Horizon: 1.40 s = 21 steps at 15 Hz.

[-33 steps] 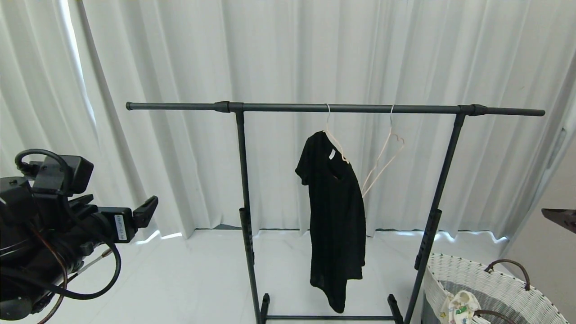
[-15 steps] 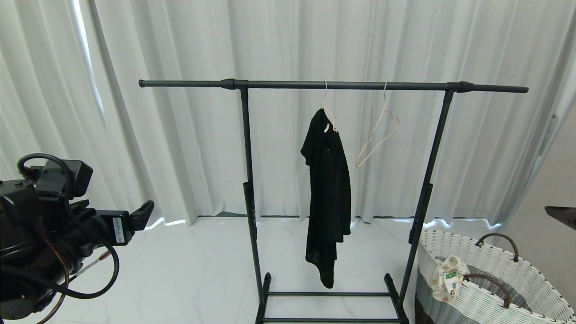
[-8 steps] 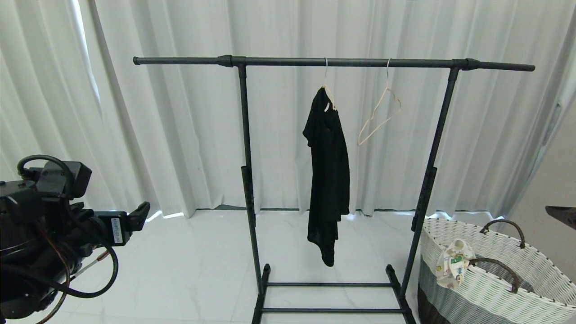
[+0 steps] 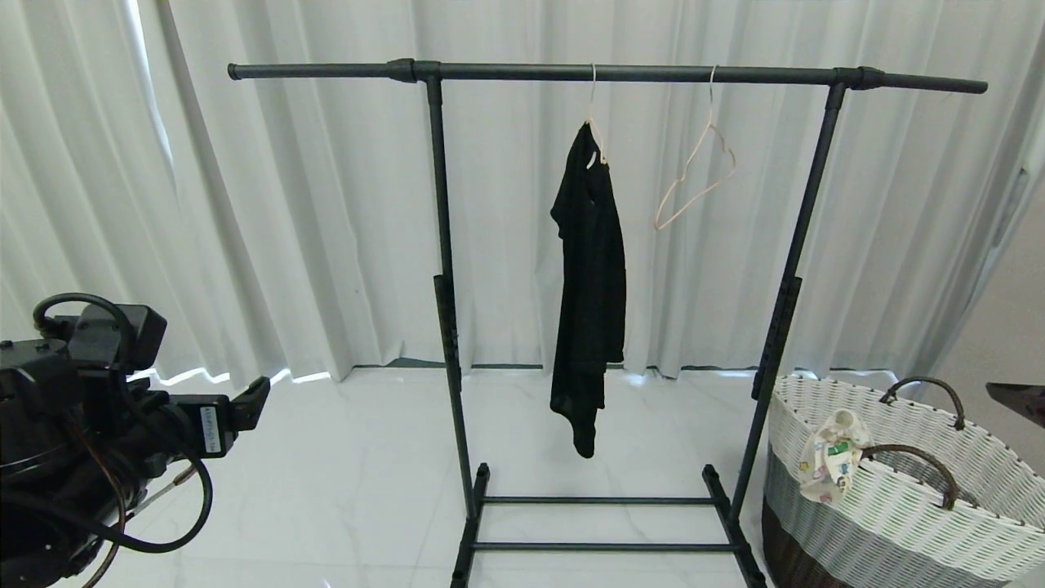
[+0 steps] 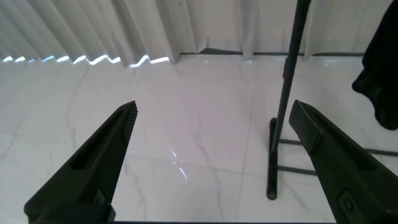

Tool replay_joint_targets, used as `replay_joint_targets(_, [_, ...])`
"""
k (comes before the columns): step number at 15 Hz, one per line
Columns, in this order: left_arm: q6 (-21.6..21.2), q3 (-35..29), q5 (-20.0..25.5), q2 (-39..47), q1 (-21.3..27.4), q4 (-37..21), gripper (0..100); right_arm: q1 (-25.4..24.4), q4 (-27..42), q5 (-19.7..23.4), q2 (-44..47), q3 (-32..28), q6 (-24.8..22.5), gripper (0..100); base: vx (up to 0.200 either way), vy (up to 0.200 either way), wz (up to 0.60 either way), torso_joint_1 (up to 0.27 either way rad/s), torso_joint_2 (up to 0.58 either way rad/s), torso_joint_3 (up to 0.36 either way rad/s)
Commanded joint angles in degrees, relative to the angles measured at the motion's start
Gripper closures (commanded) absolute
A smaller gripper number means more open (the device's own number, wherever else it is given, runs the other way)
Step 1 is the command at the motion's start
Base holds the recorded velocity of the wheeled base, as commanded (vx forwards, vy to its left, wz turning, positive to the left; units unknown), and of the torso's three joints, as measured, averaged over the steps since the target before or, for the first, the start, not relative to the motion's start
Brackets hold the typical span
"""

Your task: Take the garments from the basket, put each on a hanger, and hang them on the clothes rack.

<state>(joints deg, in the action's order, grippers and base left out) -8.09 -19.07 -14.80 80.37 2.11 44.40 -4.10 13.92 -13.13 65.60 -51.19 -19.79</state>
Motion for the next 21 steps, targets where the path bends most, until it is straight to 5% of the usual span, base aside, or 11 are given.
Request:
replay_joint_targets(1, [0.01,0.08,-0.05,-0.22,0.09,-0.01,0,-0.03,-0.03,0.03,0.14,0.48,0.01,0,0.0,0.0,0.0,0.0,0.0,0.0])
replay_joint_targets(11, [0.01,0.08,0.12,-1.62,4.57,-0.01,0,-0.03,-4.87,0.12,0.32,5.31,-0.17,0,0.0,-0.18,0.0,-0.023,0.04,0.04])
replay_joint_targets(21, [0.01,-0.09,0.03,-1.53,4.48,-0.01,0,-0.21,-4.96,2.23,0.14,7.24,-0.08,0,0.2,-0.06,0.0,0.001,0.0,0.005])
